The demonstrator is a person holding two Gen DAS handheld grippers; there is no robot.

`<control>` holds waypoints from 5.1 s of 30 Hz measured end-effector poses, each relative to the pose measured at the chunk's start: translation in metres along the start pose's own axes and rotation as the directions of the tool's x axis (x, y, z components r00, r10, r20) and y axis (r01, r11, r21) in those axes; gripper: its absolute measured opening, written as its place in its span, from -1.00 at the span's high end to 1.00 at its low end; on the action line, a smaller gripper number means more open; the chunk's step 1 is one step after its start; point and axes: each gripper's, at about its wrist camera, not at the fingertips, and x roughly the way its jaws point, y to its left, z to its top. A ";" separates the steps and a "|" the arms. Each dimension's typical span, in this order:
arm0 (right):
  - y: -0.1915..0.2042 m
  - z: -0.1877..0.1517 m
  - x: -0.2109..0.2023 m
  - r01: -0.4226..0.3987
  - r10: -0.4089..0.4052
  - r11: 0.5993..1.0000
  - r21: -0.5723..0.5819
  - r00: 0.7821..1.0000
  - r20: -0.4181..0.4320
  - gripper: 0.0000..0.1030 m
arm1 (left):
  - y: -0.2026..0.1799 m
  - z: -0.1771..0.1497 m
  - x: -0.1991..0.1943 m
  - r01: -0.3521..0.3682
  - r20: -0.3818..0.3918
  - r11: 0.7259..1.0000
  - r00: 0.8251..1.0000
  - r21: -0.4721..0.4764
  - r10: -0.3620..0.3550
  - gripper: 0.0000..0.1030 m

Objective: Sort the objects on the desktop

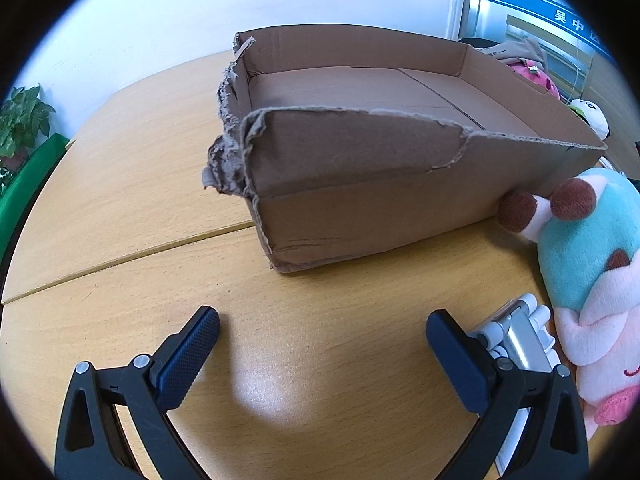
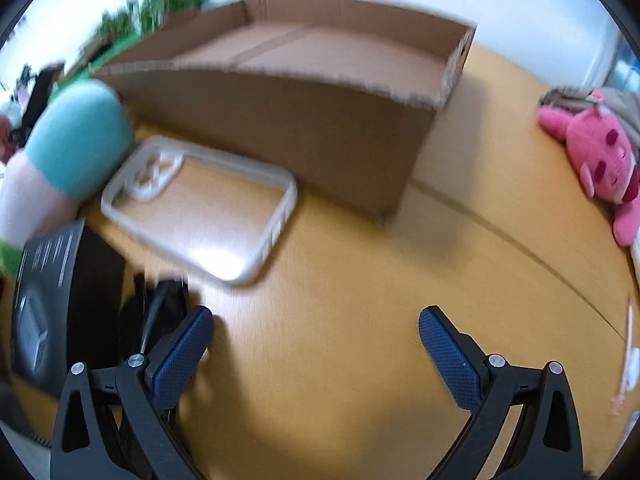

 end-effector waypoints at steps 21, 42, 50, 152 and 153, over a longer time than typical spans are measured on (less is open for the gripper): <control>0.108 0.104 -0.206 -0.047 0.045 0.999 -0.002 0.960 0.275 -0.99 | -0.003 0.005 -0.006 0.004 -0.106 0.999 0.994 -0.044 -0.008 -0.98; 0.132 0.148 -0.236 0.055 -0.008 0.993 -0.107 0.919 0.394 -0.99 | -0.089 0.116 -0.240 -0.115 0.168 0.946 0.971 -0.304 0.172 -0.99; 0.115 0.136 -0.215 -0.031 0.056 0.993 -0.113 0.972 0.229 -0.99 | -0.138 0.129 -0.252 -0.201 0.142 0.918 0.954 -0.343 0.262 -0.99; 0.161 0.183 -0.092 -0.386 0.373 0.865 0.321 0.922 0.102 -0.41 | -0.108 0.044 -0.178 0.240 -0.272 0.918 0.904 -0.315 -0.330 0.10; 0.160 0.189 -0.099 -0.383 0.365 0.868 0.315 0.924 0.116 -0.41 | -0.105 0.049 -0.182 0.242 -0.258 0.919 0.909 -0.311 -0.327 0.10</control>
